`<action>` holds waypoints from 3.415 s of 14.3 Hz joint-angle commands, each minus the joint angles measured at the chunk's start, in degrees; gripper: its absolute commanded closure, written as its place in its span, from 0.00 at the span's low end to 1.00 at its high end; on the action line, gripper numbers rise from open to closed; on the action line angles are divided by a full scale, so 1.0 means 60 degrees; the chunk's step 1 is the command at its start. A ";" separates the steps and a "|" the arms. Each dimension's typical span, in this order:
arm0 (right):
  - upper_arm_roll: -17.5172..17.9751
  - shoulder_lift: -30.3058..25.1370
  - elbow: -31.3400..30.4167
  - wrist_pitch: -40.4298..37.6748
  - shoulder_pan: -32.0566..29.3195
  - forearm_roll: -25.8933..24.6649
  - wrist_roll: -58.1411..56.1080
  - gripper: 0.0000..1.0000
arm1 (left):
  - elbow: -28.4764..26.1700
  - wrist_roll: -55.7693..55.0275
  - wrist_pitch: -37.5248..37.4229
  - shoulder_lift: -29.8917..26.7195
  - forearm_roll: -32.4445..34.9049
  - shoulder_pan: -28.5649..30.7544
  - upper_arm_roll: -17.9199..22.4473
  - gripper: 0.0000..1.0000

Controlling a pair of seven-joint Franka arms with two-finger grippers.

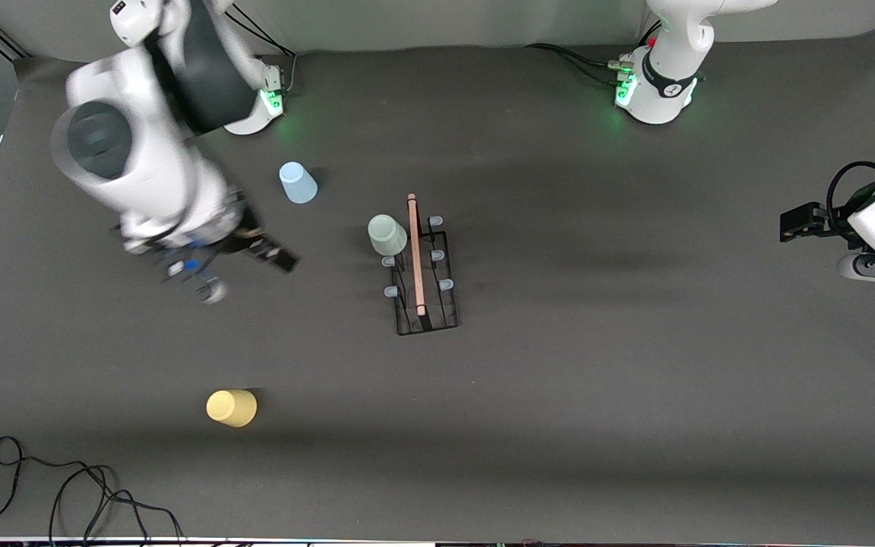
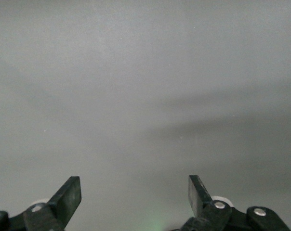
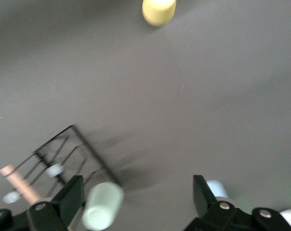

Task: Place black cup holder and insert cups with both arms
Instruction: 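Lower the mint cup onto a rack peg and open the right gripper, then move the right gripper to the yellow cup and grasp it, then lift the yellow cup with the right gripper, then carry the yellow cup over the rack with the right gripper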

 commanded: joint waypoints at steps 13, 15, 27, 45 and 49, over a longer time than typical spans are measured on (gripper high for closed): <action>-0.0423 0.4826 0.2468 0.3351 -0.2553 0.2312 -0.6851 0.00 | 0.0130 -0.0083 -0.0022 0.0030 -0.0103 -0.0043 0.0050 0.01; -0.0394 0.5266 0.2264 0.3997 -0.2553 0.2881 -0.7245 0.00 | 0.0130 -0.0083 -0.0022 0.0030 -0.0103 -0.0043 0.0050 0.01; -0.0408 0.6119 0.2233 0.4791 -0.2524 0.3295 -0.7467 0.83 | 0.0130 -0.0083 -0.0022 0.0030 -0.0103 -0.0043 0.0050 0.01; -0.0452 0.1327 0.2336 -0.1699 0.0841 0.1258 0.2323 0.89 | 0.0115 -0.0083 -0.0052 0.0030 -0.0118 -0.0014 0.0050 0.01; -0.0437 0.1707 0.2176 -0.0720 0.2190 0.1361 0.5434 0.89 | 0.0115 -0.0083 -0.0052 0.0030 -0.0118 -0.0014 0.0050 0.01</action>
